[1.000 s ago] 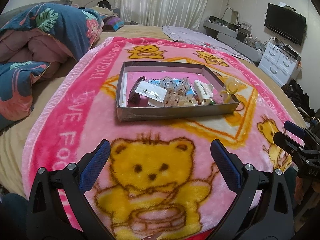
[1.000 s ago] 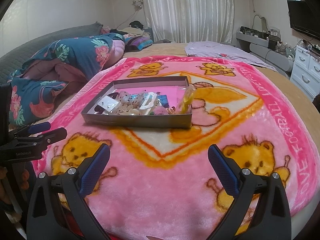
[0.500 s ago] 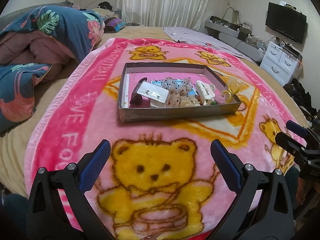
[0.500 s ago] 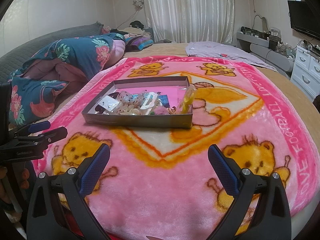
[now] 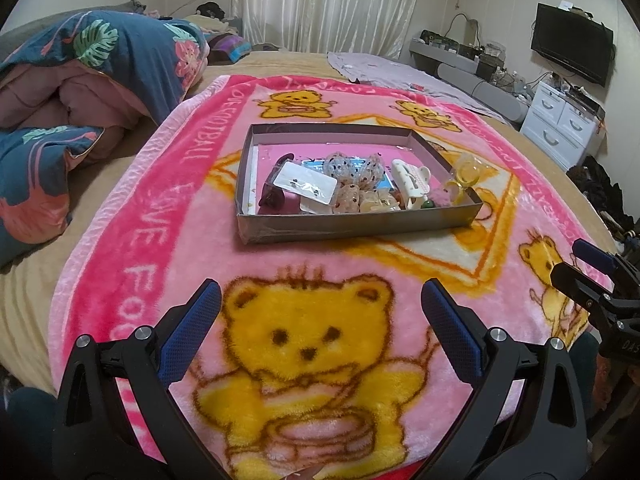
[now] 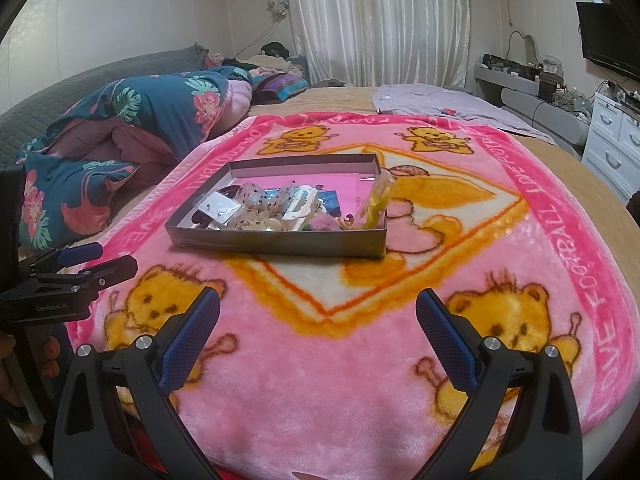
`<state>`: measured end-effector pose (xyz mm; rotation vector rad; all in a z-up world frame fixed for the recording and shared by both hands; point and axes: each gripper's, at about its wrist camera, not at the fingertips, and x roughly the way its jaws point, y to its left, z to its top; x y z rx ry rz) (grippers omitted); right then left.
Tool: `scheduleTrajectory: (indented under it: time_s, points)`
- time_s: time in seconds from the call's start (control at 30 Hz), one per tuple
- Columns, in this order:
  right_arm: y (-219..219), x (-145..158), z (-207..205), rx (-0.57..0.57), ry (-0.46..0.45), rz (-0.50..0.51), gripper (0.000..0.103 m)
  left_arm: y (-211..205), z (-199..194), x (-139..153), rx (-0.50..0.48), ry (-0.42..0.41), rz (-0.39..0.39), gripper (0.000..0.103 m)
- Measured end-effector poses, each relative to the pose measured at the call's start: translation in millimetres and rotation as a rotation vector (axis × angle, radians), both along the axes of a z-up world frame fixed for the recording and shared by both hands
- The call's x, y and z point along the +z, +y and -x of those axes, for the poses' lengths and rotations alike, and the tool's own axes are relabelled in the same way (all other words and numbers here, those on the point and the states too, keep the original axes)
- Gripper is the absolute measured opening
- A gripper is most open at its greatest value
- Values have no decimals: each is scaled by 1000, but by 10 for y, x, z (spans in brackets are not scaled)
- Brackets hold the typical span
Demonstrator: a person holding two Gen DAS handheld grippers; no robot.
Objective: Organize jewelry
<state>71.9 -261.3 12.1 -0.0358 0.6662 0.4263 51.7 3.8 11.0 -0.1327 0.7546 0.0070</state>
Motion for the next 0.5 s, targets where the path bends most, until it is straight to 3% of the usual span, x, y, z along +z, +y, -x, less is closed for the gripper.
scheduleTrajectory:
  time_s: [0.5]
  points:
    - [3, 5, -1, 0, 1, 0, 98, 3, -1, 3, -3, 0, -4, 94]
